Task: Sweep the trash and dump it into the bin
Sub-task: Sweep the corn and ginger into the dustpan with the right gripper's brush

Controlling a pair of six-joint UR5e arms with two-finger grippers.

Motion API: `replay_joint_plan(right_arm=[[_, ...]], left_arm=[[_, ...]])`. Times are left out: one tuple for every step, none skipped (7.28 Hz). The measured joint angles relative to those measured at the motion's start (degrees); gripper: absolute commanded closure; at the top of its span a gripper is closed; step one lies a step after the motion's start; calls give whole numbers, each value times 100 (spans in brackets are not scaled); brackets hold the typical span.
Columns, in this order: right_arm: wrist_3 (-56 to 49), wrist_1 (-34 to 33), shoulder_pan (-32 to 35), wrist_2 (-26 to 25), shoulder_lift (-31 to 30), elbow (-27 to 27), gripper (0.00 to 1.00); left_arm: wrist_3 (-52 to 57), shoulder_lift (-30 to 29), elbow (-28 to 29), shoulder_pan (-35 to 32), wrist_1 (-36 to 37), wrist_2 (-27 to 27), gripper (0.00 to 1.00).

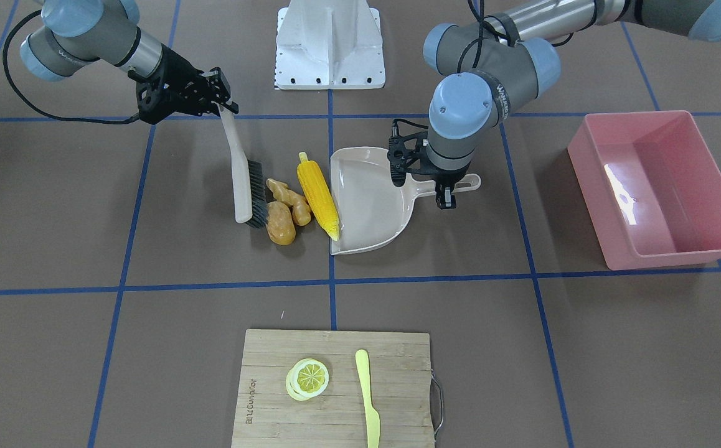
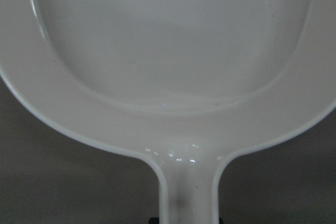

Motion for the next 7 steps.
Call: replay_joint_plan(right_arm=[[8, -2, -92, -7, 70, -61, 100], [20, -5, -182, -14, 174, -119, 100], [31, -9, -284, -55, 285, -172, 100], [38, -24, -415, -156, 387, -201, 100], [69, -50, -542, -260, 500, -222, 100], [125, -122, -616, -308, 642, -236, 100], [166, -318, -647, -326, 847, -238, 100]], left_arm=[[0, 0, 7, 3, -1, -1, 100], [0, -3, 19, 6, -3, -1, 100], [0, -17, 47, 7, -9, -1, 100], [0, -39, 85, 8, -17, -1, 100], [0, -53, 108, 9, -23, -1, 100], [1, -61, 119, 8, -26, -1, 100], [5, -66, 123, 4, -25, -1, 100]])
